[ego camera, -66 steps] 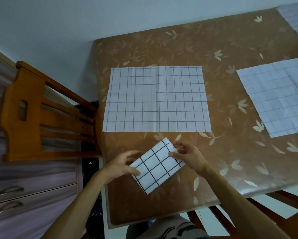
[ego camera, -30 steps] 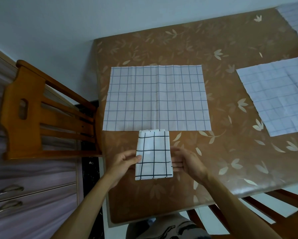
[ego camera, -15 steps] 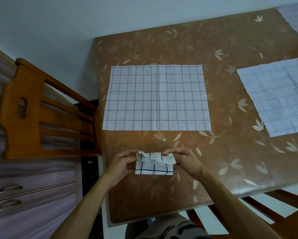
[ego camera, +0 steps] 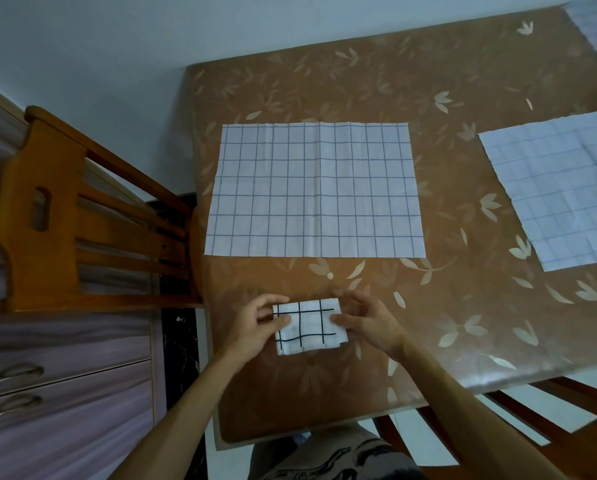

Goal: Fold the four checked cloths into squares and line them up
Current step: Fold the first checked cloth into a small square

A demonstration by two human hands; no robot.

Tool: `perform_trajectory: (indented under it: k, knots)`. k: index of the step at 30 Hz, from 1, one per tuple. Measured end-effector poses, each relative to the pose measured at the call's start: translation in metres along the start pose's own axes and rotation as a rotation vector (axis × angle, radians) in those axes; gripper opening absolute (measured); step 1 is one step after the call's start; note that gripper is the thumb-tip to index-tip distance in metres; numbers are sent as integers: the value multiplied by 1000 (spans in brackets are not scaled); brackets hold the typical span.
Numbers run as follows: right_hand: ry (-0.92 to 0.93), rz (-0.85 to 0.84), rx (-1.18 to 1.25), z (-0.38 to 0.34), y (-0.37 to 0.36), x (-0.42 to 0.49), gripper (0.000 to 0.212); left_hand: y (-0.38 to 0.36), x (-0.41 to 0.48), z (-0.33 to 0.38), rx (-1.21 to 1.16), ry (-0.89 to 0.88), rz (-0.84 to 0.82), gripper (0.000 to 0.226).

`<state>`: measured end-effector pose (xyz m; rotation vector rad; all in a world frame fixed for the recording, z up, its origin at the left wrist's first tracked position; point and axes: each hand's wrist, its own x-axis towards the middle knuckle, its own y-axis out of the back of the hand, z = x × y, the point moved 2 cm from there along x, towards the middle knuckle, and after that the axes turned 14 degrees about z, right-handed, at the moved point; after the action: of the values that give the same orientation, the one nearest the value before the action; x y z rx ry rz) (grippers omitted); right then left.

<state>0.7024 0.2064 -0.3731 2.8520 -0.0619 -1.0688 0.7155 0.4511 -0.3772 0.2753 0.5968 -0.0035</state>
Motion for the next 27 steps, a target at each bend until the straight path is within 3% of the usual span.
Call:
perform_trajectory:
  k: [4,7,10,12,15,18,22,25,27]
  knots:
    - [84,44,-129,4,-4,-1,43,-5,-4,-1,55,-82,70,31]
    - [151,113,-271,6,-8,-1,44,-9,-4,-7,228,-196,139,31]
    - [218,193,-386,7,-12,-2,41,-16,-11,-10,565,-427,250,45]
    - [250,211,-425,11,-14,-2,40,-23,-18,-13,786,-673,318,48]
    - [322,231,-494,18,-17,0,36,-39,-21,-29,973,-980,227,50]
    - [438,309,-603,22,-24,-3,35,-49,-16,-48,1104,-944,81,63]
    - [767,541,-964,22,-42,-6,51,-52,-16,-50,1153,-875,86,56]
    - [959,347,-1069,34,-65,-3,53,-53,-16,-58,1217,-859,60,57]
    - [915,196,-1095,48,-73,1,58,-55,-17,-64,1246,-844,41,58]
